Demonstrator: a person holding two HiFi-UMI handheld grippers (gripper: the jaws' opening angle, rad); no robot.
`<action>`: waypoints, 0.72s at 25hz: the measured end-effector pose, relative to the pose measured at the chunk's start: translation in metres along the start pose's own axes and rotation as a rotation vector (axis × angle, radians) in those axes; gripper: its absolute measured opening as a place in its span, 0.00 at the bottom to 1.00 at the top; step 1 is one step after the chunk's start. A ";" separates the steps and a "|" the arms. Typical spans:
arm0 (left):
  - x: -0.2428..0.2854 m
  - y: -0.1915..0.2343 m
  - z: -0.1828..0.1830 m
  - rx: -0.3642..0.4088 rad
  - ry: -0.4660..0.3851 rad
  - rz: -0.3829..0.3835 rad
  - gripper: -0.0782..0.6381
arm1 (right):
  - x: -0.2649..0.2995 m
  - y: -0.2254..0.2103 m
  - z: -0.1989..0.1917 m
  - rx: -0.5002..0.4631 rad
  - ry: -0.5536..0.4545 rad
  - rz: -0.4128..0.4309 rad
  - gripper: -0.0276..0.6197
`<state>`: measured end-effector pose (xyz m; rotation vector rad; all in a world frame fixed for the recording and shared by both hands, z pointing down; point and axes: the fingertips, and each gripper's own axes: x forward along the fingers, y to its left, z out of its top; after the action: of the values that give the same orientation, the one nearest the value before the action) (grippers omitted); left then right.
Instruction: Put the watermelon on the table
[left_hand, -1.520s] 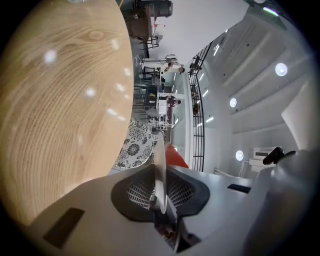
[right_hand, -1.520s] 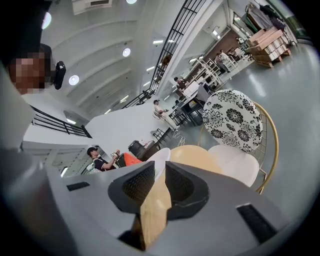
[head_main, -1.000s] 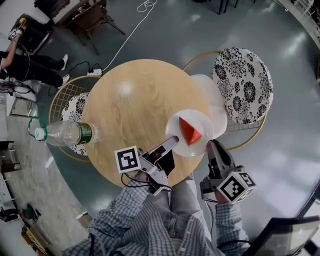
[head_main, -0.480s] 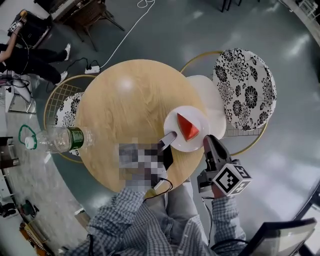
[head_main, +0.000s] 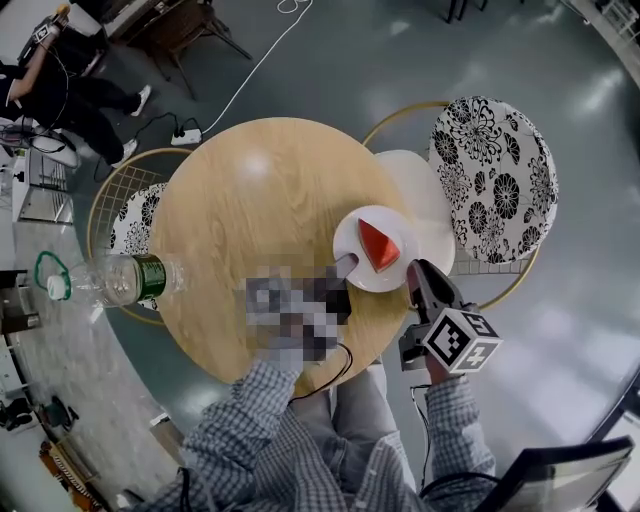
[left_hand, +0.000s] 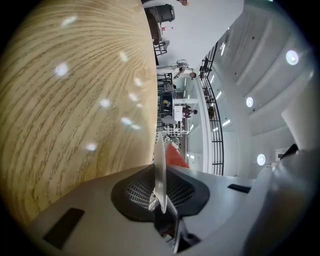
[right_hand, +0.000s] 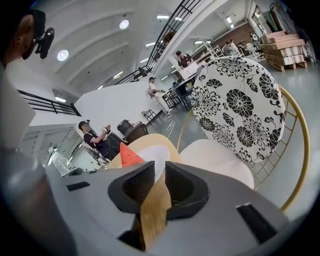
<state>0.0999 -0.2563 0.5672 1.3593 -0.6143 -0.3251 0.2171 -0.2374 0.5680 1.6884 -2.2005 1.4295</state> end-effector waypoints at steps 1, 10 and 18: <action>0.000 0.003 0.001 0.009 -0.001 0.014 0.18 | 0.002 -0.001 -0.001 -0.004 0.005 -0.004 0.15; 0.000 0.018 0.007 0.047 -0.011 0.102 0.18 | 0.017 -0.011 -0.008 -0.075 0.050 -0.068 0.15; 0.005 0.019 0.002 0.062 -0.004 0.114 0.18 | 0.012 -0.008 0.005 -0.349 0.062 -0.113 0.15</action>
<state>0.1001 -0.2564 0.5871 1.3771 -0.7075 -0.2178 0.2205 -0.2498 0.5760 1.5944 -2.1286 0.9865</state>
